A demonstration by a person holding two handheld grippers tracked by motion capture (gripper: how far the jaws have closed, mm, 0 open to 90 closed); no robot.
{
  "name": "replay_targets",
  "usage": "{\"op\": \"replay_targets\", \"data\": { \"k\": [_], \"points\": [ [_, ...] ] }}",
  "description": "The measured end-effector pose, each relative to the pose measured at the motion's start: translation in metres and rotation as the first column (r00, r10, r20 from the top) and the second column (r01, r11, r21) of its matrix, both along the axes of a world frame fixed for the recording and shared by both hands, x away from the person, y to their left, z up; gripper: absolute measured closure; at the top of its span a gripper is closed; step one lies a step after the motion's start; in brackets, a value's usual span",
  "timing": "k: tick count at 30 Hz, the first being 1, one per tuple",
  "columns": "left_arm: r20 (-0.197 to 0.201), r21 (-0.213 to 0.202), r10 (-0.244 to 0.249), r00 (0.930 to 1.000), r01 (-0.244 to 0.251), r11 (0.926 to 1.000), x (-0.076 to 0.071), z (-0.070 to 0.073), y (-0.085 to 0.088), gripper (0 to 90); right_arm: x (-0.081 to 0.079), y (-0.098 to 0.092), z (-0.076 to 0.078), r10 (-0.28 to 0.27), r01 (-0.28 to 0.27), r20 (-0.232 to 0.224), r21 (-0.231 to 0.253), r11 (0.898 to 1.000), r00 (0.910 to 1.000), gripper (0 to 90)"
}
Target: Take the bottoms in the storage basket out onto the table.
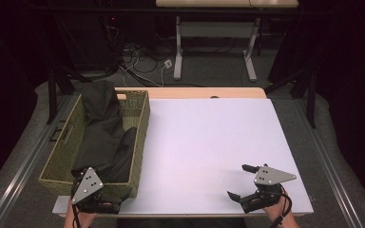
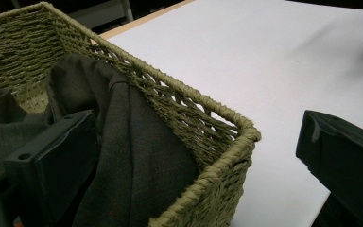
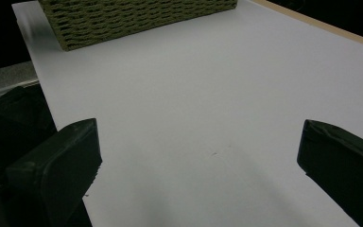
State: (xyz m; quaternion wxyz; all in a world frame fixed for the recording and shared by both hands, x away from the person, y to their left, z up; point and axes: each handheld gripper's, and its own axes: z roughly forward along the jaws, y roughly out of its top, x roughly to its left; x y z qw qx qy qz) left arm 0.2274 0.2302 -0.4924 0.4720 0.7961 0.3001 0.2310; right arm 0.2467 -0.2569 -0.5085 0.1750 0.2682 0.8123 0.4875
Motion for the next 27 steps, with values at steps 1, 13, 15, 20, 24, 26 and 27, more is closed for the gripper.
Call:
{"op": "replay_targets", "data": {
  "k": [1, 13, 15, 20, 24, 26, 27],
  "points": [
    [0.000, 0.000, 0.000, 1.0000, 0.000, 1.0000, 0.0000, 0.0000, 0.0000, 0.2, 0.0000, 0.0000, 0.0000, 0.000, 0.000, 0.000, 0.000, 1.000, 1.0000, 0.2],
    [-0.024, 0.006, 0.002, 0.9997, -0.002, 1.0000, 0.0005, 0.0009, -0.0008, 0.2, 0.0016, 0.0002, -0.0017, 0.010, -0.010, -0.010, -0.004, 1.000, 0.9999, 0.2],
    [-0.032, 0.007, -0.004, 0.9995, 0.004, 1.0000, -0.0008, 0.0021, -0.0010, 0.2, 0.0017, -0.0008, -0.0022, 0.004, -0.004, -0.012, -0.003, 1.000, 0.9999, 0.2],
    [-0.030, 0.005, -0.005, 0.9995, 0.005, 1.0000, -0.0011, 0.0031, -0.0024, 0.3, 0.0011, -0.0023, -0.0019, -0.001, 0.001, -0.009, -0.005, 1.000, 1.0000, 0.2],
    [-0.021, 0.020, -0.007, 0.9997, 0.007, 0.9998, -0.0024, 0.0060, -0.0051, 0.3, 0.0006, -0.0022, -0.0018, -0.003, 0.003, -0.004, -0.006, 1.000, 1.0000, 0.7],
    [-0.017, 0.023, 0.001, 0.9999, -0.001, 0.9997, -0.0035, 0.0072, -0.0059, 0.3, 0.0001, -0.0021, -0.0014, -0.001, 0.001, -0.002, -0.007, 1.000, 1.0000, 0.7],
    [-0.016, 0.028, 0.005, 0.9999, -0.005, 0.9996, -0.0036, 0.0077, -0.0064, 0.3, -0.0002, -0.0017, -0.0012, -0.001, 0.001, -0.004, -0.005, 1.000, 1.0000, 0.7]
  ]
}}
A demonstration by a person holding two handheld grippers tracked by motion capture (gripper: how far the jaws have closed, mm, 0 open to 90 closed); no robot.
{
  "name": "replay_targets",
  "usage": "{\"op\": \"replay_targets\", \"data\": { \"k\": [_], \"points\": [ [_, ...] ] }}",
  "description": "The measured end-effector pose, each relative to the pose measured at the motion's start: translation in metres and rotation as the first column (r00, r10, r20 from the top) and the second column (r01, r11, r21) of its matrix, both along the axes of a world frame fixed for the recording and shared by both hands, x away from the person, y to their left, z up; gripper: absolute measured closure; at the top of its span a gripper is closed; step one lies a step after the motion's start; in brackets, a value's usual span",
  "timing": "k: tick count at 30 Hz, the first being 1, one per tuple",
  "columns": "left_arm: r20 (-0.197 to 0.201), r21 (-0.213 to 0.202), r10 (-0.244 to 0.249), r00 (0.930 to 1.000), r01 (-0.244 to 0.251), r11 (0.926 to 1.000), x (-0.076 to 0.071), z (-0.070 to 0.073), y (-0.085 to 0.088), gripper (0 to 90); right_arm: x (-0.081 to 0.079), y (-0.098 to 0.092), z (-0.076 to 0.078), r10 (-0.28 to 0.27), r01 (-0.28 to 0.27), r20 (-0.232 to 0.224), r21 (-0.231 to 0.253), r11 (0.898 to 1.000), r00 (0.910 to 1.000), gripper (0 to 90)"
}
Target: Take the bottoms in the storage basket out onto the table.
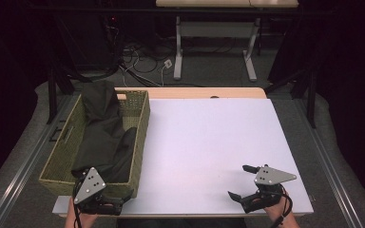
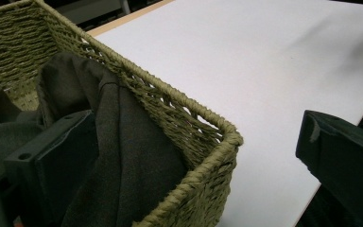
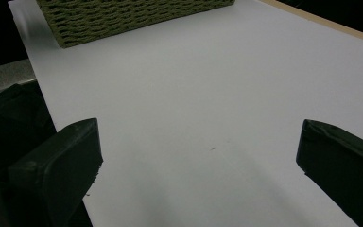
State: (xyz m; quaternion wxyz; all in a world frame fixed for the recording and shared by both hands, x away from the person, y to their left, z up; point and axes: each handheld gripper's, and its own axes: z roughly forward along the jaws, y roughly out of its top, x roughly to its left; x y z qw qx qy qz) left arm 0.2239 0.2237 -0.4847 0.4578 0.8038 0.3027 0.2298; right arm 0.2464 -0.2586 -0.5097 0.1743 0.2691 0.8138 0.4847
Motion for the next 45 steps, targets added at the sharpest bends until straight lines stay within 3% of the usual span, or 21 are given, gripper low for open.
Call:
{"op": "replay_targets", "data": {
  "k": [1, 5, 10, 16, 21, 29, 40, 45],
  "points": [
    [-0.018, 0.003, 0.001, 0.9998, -0.001, 1.0000, 0.001, 0.002, -0.002, 0.3, 0.000, 0.000, 0.000, 0.003, -0.004, -0.001, -0.001, 1.000, 1.0000, 0.7],
    [-0.027, 0.000, -0.009, 0.9996, 0.009, 1.0000, 0.002, 0.010, -0.006, 0.3, -0.001, 0.001, 0.000, 0.007, -0.007, -0.003, -0.003, 1.000, 1.0000, 0.6],
    [-0.009, 0.010, -0.016, 0.9998, 0.016, 0.9998, 0.003, 0.020, -0.008, 0.3, -0.002, 0.001, 0.000, 0.009, -0.009, 0.003, -0.006, 1.000, 1.0000, 0.6],
    [0.004, 0.006, 0.028, 0.9996, -0.028, 0.9996, 0.008, 0.031, -0.001, 0.2, -0.001, 0.003, -0.001, 0.005, -0.005, -0.002, -0.010, 1.000, 1.0000, 0.6],
    [-0.017, 0.010, 0.080, 0.9967, -0.080, 0.9968, 0.015, 0.035, 0.006, 0.2, -0.001, 0.004, -0.001, 0.005, -0.005, -0.005, -0.016, 1.000, 1.0000, 0.6],
    [-0.039, 0.037, 0.097, 0.9945, -0.096, 0.9947, 0.024, 0.035, 0.011, 0.0, -0.001, 0.005, -0.002, 0.010, -0.010, -0.010, -0.024, 1.000, 0.9999, 0.6],
    [-0.109, 0.064, 0.158, 0.9814, -0.151, 0.9864, 0.051, 0.033, 0.019, 0.2, 0.001, 0.005, -0.003, 0.004, -0.005, -0.028, -0.025, 1.000, 0.9996, 0.6],
    [-0.139, 0.075, 0.200, 0.9699, -0.191, 0.9787, 0.064, 0.032, 0.025, 0.2, 0.001, 0.005, -0.003, 0.004, -0.005, -0.029, -0.023, 1.000, 0.9996, 0.7]
  ]
}}
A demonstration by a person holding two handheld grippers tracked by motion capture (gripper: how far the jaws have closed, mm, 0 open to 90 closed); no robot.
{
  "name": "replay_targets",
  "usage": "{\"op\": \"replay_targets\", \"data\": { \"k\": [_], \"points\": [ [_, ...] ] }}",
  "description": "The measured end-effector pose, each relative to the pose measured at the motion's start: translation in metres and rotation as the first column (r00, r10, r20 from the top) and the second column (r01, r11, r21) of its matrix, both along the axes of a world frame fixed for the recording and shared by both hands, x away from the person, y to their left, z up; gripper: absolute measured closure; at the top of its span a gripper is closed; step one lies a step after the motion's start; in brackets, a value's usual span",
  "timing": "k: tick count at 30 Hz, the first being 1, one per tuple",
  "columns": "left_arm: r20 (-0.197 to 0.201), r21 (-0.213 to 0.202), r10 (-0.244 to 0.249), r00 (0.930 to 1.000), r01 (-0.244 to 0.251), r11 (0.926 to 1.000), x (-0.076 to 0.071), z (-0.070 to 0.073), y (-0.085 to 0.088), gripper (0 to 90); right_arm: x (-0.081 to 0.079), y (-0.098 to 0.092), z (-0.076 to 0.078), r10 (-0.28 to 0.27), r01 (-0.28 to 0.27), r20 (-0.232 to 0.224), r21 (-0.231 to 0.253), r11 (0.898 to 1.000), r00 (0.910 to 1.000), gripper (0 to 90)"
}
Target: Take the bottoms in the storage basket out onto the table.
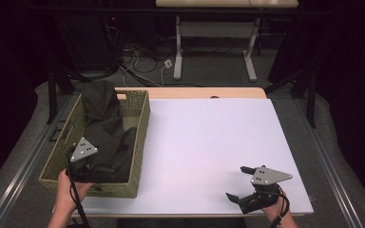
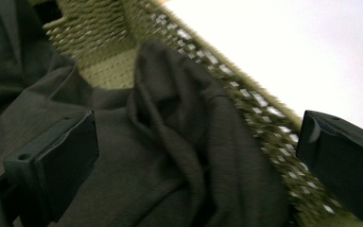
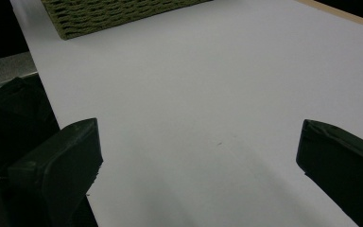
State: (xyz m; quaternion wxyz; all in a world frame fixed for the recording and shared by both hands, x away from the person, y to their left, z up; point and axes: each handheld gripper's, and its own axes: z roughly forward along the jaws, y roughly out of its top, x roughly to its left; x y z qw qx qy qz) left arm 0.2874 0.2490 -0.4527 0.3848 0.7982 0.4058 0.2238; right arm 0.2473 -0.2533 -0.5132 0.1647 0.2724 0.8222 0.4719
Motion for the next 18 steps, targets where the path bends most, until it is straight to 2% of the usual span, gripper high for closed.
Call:
{"op": "replay_targets", "data": {
  "k": [2, 7, 15, 17, 18],
  "points": [
    [-0.027, 0.012, 0.015, 0.9995, -0.015, 0.9998, 0.006, 0.000, 0.002, 0.2, 0.000, 0.000, 0.000, -0.003, 0.003, -0.001, 0.001, 1.000, 1.0000, 0.7],
    [-0.047, 0.020, 0.035, 0.9983, -0.034, 0.9992, 0.017, 0.002, 0.006, 0.2, 0.000, 0.000, 0.000, -0.005, 0.005, -0.003, -0.001, 1.000, 1.0000, 0.7],
    [-0.085, 0.061, 0.076, 0.9934, -0.071, 0.9956, 0.036, 0.005, 0.011, 0.2, -0.001, 0.000, 0.000, -0.003, 0.003, 0.001, -0.009, 1.000, 1.0000, 0.7],
    [-0.099, 0.056, 0.070, 0.9926, -0.064, 0.9964, 0.042, 0.006, 0.013, 0.1, 0.000, 0.000, 0.000, -0.002, 0.002, -0.002, -0.009, 1.000, 1.0000, 0.7],
    [-0.105, 0.040, 0.063, 0.9925, -0.059, 0.9975, 0.044, 0.007, 0.014, 0.1, 0.000, 0.000, 0.000, -0.002, 0.002, -0.002, -0.009, 1.000, 1.0000, 0.7]
  ]
}}
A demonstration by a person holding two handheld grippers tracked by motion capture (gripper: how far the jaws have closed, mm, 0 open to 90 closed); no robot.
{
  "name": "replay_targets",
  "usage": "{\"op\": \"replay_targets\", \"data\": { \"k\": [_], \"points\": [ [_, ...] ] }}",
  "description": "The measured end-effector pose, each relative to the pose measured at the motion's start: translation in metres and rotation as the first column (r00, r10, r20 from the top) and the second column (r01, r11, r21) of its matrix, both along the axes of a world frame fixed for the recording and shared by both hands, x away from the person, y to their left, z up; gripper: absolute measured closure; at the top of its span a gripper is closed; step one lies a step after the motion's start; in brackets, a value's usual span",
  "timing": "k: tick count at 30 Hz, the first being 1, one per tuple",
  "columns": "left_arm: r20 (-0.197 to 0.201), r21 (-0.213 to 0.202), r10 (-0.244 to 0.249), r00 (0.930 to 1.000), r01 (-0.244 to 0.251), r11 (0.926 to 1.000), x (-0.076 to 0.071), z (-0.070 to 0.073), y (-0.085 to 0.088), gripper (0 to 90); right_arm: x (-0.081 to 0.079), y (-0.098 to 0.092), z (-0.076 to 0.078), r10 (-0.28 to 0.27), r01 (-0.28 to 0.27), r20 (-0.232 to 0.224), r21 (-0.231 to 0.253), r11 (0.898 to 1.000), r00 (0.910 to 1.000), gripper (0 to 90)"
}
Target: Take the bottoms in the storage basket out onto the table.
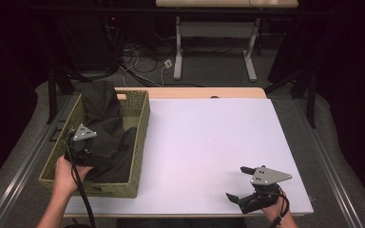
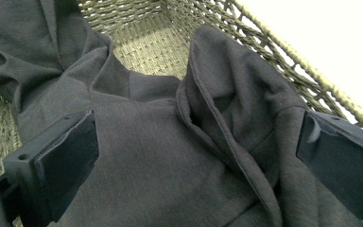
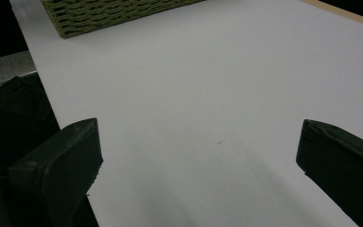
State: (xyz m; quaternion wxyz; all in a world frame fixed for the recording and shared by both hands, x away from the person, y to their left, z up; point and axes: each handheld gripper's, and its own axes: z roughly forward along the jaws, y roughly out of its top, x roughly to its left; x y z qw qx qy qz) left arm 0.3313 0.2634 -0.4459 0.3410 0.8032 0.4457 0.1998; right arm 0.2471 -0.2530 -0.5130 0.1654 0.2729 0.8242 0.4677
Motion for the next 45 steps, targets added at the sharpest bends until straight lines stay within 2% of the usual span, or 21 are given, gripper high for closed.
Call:
{"op": "replay_targets", "data": {
  "k": [6, 10, 12, 17, 21, 24, 29, 34, 35, 39, 43, 45],
  "points": [
    [-0.005, 0.009, 0.020, 0.9998, -0.020, 0.9998, 0.017, 0.003, 0.006, 0.0, 0.000, 0.000, 0.000, 0.003, -0.003, -0.009, -0.010, 1.000, 1.0000, 0.7],
    [-0.024, 0.044, 0.039, 0.9989, -0.038, 0.9983, 0.031, 0.006, 0.008, 0.0, 0.000, 0.001, -0.001, 0.001, -0.001, -0.006, -0.009, 1.000, 1.0000, 0.8],
    [-0.043, 0.046, 0.045, 0.9981, -0.043, 0.9980, 0.038, 0.009, 0.010, 0.0, 0.000, 0.001, -0.001, 0.000, 0.000, -0.006, -0.009, 1.000, 1.0000, 0.8],
    [-0.077, 0.019, 0.062, 0.9951, -0.061, 0.9980, 0.052, 0.012, 0.013, 0.0, 0.001, 0.000, -0.001, 0.002, -0.002, -0.009, -0.013, 1.000, 1.0000, 0.7],
    [-0.093, 0.022, 0.076, 0.9928, -0.074, 0.9970, 0.058, 0.011, 0.015, 0.0, 0.001, 0.001, -0.001, 0.003, -0.003, -0.007, -0.006, 1.000, 1.0000, 0.7],
    [-0.131, 0.034, 0.102, 0.9861, -0.098, 0.9946, 0.069, 0.009, 0.018, 0.0, 0.001, 0.001, -0.001, 0.004, -0.004, -0.007, -0.006, 1.000, 1.0000, 0.7],
    [-0.157, 0.041, 0.121, 0.9803, -0.116, 0.9924, 0.080, 0.007, 0.022, 0.0, 0.001, 0.001, -0.001, 0.001, -0.001, -0.006, -0.009, 1.000, 1.0000, 0.7],
    [-0.202, 0.049, 0.145, 0.9686, -0.138, 0.9893, 0.093, 0.000, 0.028, 0.0, 0.001, 0.001, -0.001, -0.004, 0.004, -0.008, -0.011, 1.000, 1.0000, 0.7],
    [-0.216, 0.049, 0.154, 0.9643, -0.147, 0.9880, 0.097, -0.001, 0.028, 0.0, 0.001, 0.000, -0.001, -0.003, 0.003, -0.005, -0.010, 1.000, 1.0000, 0.7],
    [-0.218, 0.044, 0.164, 0.9621, -0.158, 0.9865, 0.101, -0.002, 0.028, 0.0, 0.001, 0.000, -0.001, -0.001, 0.001, -0.006, -0.007, 1.000, 1.0000, 0.7],
    [-0.223, 0.071, 0.174, 0.9591, -0.163, 0.9842, 0.108, -0.005, 0.027, 0.0, 0.001, 0.001, -0.001, -0.001, 0.001, -0.008, -0.009, 1.000, 1.0000, 0.7],
    [-0.220, 0.091, 0.193, 0.9562, -0.177, 0.9800, 0.112, -0.008, 0.027, 0.0, 0.001, 0.001, -0.001, -0.003, 0.003, -0.007, -0.012, 1.000, 1.0000, 0.7]
  ]
}}
